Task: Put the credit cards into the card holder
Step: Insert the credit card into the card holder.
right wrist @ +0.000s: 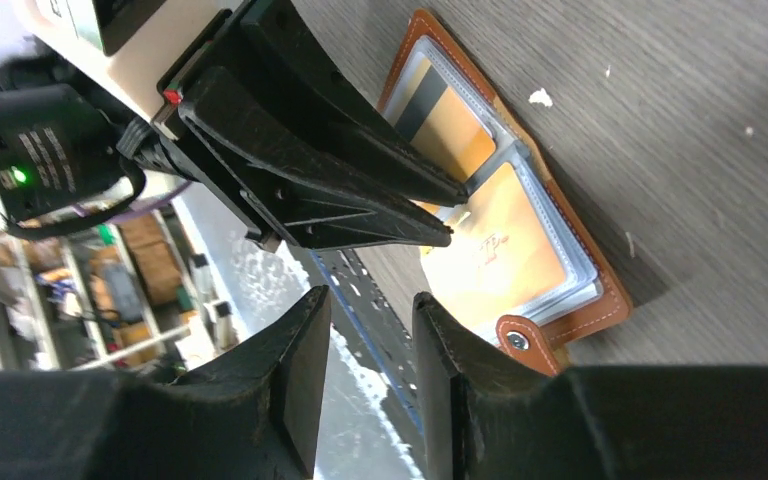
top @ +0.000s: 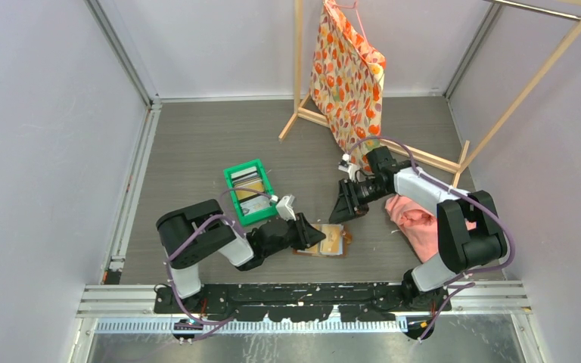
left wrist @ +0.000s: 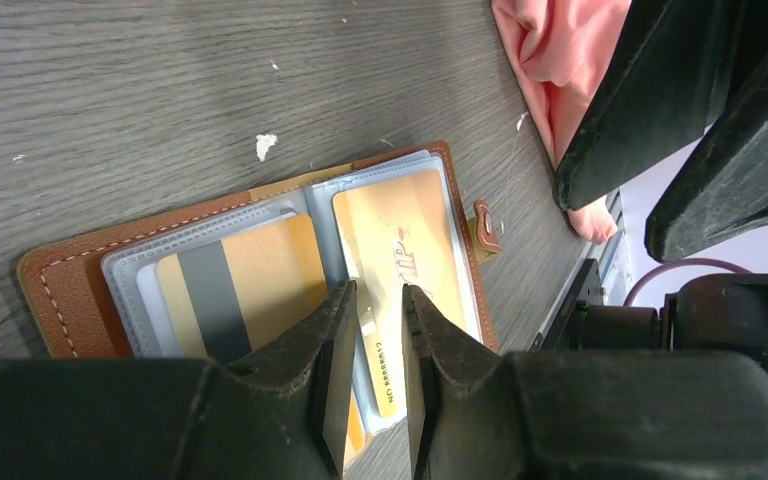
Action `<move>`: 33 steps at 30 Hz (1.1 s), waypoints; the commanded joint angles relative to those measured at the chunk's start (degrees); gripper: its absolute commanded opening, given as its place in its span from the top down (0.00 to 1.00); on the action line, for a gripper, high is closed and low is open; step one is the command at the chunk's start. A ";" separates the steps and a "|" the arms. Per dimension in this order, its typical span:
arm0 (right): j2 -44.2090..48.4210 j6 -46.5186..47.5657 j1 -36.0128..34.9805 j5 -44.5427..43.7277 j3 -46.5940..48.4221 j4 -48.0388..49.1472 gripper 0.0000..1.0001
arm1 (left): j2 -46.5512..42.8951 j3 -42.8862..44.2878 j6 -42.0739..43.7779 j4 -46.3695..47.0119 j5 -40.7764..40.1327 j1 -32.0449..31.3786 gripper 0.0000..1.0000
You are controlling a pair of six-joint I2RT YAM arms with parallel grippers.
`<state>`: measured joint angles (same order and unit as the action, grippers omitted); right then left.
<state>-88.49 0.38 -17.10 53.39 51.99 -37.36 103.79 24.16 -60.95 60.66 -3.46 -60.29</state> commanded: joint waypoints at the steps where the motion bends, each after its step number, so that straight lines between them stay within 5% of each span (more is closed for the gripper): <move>1: 0.50 -11.34 0.67 2.90 -1.27 4.09 0.59 | -0.35 -0.36 1.14 2.34 -4.69 -0.65 0.75; 8: 7.62 -18.13 1.28 -6.64 -5.78 5.21 0.56 | -5.76 -0.61 6.85 1.51 -5.15 -0.67 0.71; 16: 10.18 -23.45 1.55 -8.80 -12.02 14.38 0.53 | -16.61 1.87 15.40 -13.04 -0.78 -0.78 0.63; 33: 10.11 -23.96 -2.91 -3.32 -19.02 22.10 0.69 | -13.50 -1.58 13.37 -9.17 -4.11 -0.79 0.74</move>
<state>-79.11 -24.16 -19.92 46.83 35.24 -19.25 91.48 22.70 -48.97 49.54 -6.00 -60.80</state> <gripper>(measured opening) 0.323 0.259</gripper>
